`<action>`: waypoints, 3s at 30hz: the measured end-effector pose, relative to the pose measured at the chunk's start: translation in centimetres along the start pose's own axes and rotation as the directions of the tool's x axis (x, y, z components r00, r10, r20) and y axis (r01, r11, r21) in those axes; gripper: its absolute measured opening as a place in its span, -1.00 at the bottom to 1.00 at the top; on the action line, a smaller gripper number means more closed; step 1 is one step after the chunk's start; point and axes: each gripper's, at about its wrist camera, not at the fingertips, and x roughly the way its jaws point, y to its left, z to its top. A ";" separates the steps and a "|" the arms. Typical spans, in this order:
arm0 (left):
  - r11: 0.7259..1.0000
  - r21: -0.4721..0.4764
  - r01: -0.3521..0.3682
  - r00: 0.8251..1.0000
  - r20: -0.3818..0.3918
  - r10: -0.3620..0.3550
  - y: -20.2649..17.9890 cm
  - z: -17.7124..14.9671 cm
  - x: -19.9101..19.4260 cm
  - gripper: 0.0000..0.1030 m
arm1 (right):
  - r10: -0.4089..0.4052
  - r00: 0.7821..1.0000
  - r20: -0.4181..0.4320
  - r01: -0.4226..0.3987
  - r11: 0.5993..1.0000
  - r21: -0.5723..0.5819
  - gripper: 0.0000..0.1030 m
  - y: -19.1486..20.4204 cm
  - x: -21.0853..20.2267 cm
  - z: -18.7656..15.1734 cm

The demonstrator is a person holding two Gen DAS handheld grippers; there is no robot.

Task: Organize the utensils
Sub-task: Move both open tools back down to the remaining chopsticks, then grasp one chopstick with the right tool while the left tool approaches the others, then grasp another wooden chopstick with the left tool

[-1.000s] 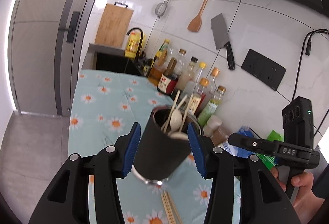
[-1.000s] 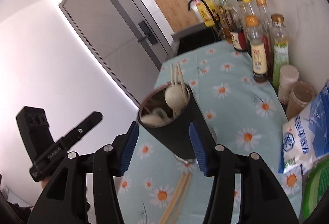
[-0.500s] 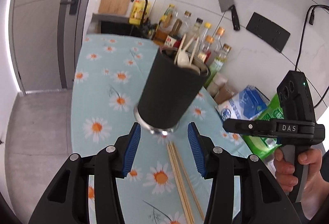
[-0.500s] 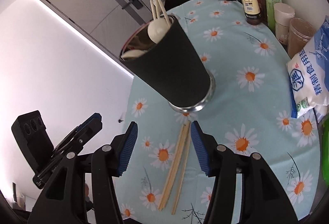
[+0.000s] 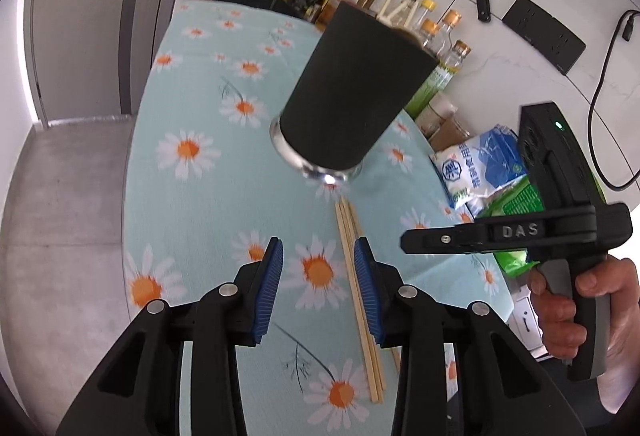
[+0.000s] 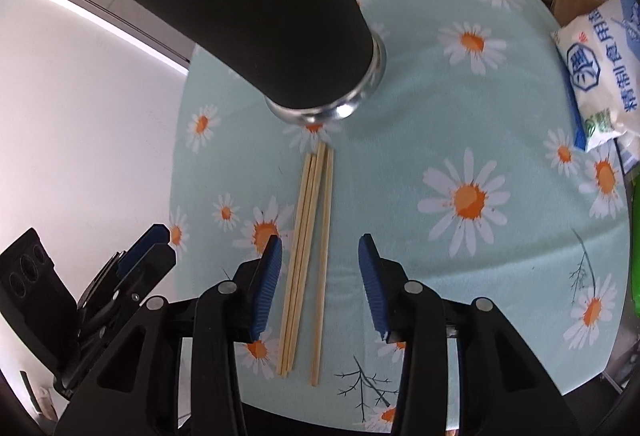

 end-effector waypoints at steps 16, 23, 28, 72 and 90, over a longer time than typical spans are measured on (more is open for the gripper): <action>0.999 -0.023 0.025 0.996 -0.091 -0.027 1.1 -2.1 1.6 -0.60 | -0.117 0.981 -0.155 0.121 0.993 0.013 -0.63 0.9 4.4 1.3; 0.998 -0.043 0.036 0.994 -0.102 -0.040 1.6 -2.2 1.8 -0.60 | -0.210 0.965 -0.156 0.208 0.978 -0.032 -0.68 2.4 5.4 1.7; 0.997 -0.053 0.051 0.990 -0.126 -0.057 1.6 -2.3 2.3 -0.60 | -0.243 0.958 -0.151 0.238 0.970 -0.055 -0.63 3.7 6.1 1.8; 0.970 0.097 -0.222 0.903 -0.354 0.242 -5.0 -0.4 8.8 -0.74 | 0.174 0.984 -0.033 -0.172 0.984 0.054 -0.89 -7.1 -2.4 0.6; 0.939 0.142 -0.313 0.836 -0.428 0.343 -6.2 0.1 10.1 -0.91 | 0.254 0.962 -0.101 -0.255 0.967 0.000 -0.89 -9.3 -2.0 1.4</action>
